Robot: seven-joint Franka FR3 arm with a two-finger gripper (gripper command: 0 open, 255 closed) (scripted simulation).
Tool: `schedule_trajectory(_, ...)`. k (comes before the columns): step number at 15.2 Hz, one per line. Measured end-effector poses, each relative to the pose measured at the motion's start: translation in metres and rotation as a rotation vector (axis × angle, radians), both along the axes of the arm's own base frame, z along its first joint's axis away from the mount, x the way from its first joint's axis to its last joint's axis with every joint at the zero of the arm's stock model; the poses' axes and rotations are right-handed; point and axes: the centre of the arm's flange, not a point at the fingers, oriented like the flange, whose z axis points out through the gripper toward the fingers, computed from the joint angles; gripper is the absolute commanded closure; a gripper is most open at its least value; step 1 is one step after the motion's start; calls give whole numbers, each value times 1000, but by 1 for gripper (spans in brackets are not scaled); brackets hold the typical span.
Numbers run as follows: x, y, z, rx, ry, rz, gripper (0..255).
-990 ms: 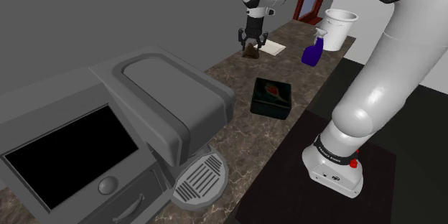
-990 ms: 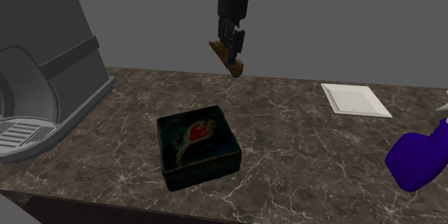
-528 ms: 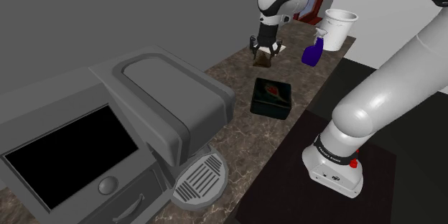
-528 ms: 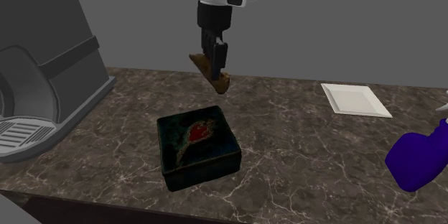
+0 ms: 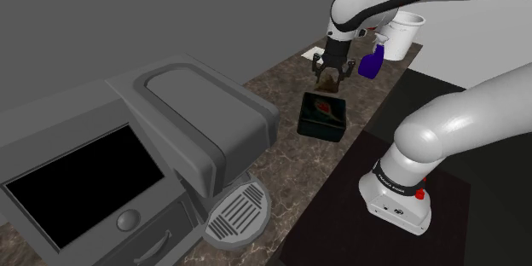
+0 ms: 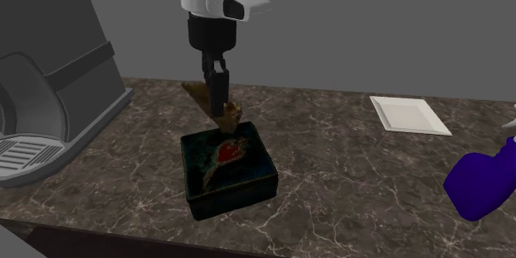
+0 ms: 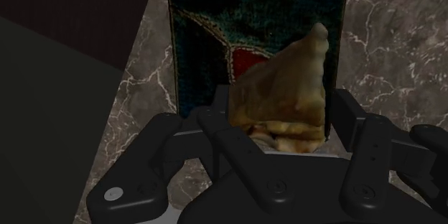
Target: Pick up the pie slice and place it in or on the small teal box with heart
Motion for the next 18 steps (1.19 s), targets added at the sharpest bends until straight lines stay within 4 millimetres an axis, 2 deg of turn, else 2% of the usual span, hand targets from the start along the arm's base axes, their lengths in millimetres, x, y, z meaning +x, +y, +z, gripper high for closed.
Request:
schedule_trajectory(4,-9,3,-15,0,0,0,255)
schedule_trajectory(15,-8,2,-73,-1,-3,0,255)
schedule_trajectory(18,-8,3,-80,-1,-3,0,255)
